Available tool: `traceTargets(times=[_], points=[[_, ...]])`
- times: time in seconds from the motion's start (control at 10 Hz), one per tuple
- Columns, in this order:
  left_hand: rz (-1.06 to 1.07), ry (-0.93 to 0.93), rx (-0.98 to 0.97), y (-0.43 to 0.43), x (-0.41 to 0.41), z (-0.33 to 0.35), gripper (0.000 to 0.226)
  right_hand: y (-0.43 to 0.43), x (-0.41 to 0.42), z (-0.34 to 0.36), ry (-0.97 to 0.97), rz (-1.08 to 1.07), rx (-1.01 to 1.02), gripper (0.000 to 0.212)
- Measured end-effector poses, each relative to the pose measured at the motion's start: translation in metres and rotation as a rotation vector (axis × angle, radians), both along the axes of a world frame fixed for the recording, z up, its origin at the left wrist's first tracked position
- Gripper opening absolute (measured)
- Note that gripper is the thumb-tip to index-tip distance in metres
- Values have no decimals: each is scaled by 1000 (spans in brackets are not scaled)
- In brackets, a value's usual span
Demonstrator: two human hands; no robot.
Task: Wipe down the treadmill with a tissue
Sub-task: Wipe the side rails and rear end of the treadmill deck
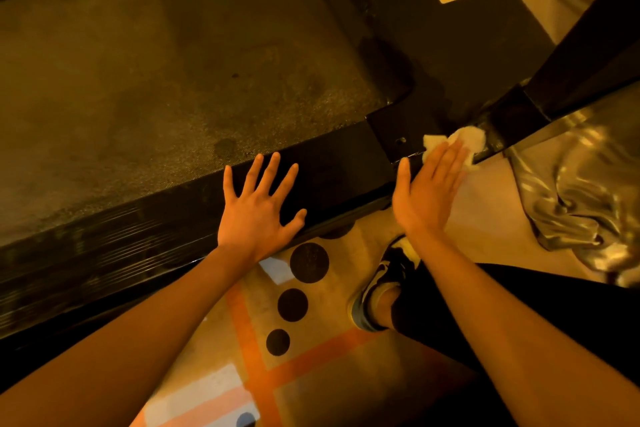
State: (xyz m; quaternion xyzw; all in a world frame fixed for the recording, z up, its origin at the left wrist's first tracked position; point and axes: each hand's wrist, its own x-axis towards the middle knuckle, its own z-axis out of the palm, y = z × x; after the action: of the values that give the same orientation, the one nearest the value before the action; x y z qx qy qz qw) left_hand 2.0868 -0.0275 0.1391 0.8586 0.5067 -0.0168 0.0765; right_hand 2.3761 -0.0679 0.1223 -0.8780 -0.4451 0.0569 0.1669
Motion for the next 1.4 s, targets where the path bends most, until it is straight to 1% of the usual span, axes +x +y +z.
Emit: traceTargets(times=[0.1,0.2,0.3,0.4,0.5,0.6,0.7,0.8,0.9,1.1,1.2,1.3,1.4], points=[[3,0,-3,1,0,0,80,-7,-43,-7,147,-12,95,90],[-1,0,-10,0,0,0,80,-23,-70,-15,161,88,134,88],[0,-8,-2,0,0,0,81,-26,-55,-22,122,126,133,87],[6,-17,6,0,0,0,80,-10,-23,-17,194,-24,134,89],[4,-10,-4,-1,1,1,80,-10,-29,-17,211,-43,183,87],[8,1,-16,-1,1,3,80,-23,-71,-26,341,-51,244,92],[11,12,-17,0,1,3,80,-39,-95,-36,361,0,245,90],[7,13,-11,0,1,2,80,-41,-80,-39,312,14,215,86],[9,7,-11,0,1,2,80,-22,-49,-29,347,-106,195,92],[7,3,-2,0,1,1,80,-14,-9,-17,66,-93,70,90],[5,2,2,0,0,0,80,-24,-26,-10,-15,82,11,91],[4,-8,5,-1,1,0,80,-18,-28,-6,-107,211,-62,92],[1,5,2,1,1,1,80,7,7,6,-122,140,-105,95]])
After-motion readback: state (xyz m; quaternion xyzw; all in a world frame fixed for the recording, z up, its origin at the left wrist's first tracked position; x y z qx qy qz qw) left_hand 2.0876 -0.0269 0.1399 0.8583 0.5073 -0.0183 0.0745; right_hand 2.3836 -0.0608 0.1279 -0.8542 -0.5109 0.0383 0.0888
